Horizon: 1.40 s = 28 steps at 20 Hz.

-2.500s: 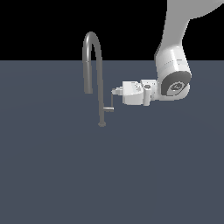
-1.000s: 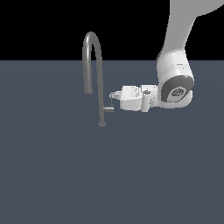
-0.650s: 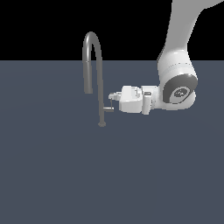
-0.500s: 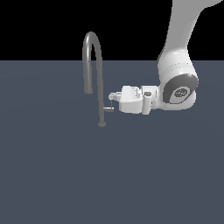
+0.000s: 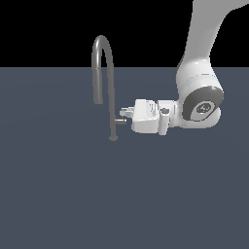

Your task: Turn on the faucet by rotating a designated handle.

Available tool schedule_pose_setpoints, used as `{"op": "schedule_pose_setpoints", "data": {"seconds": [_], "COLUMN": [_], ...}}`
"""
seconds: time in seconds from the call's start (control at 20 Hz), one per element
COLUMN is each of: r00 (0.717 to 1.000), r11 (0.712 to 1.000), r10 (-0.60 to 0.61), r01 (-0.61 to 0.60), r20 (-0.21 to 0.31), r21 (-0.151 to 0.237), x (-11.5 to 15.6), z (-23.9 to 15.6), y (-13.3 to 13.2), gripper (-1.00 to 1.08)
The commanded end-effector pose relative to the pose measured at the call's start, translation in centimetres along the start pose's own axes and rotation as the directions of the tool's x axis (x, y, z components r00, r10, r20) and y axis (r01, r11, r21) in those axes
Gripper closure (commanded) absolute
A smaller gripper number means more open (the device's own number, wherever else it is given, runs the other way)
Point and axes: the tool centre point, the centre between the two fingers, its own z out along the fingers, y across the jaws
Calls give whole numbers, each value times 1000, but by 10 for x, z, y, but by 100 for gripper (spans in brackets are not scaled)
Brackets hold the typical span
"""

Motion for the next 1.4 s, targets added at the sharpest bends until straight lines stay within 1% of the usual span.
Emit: {"op": "schedule_pose_setpoints", "data": {"seconds": [0.0, 0.25, 0.3, 0.35, 0.8, 0.85, 0.9, 1.35], "r00": [1000, 1000, 1000, 1000, 1000, 1000, 1000, 1000], "r11": [1000, 1000, 1000, 1000, 1000, 1000, 1000, 1000], "r10": [10, 27, 27, -5, 28, 28, -12, 18], "r01": [-10, -27, -27, 5, -28, -28, 12, -18], "r20": [1, 2, 2, 7, 2, 2, 11, 4], "r21": [-2, -6, -6, -6, -6, -6, -9, -7], "x": [12, 42, 42, 22, 76, 76, 52, 91], "z": [0, 0, 0, 0, 0, 0, 0, 0], "y": [8, 30, 30, 18, 28, 28, 17, 12], "gripper": [108, 108, 108, 108, 108, 108, 108, 108]}}
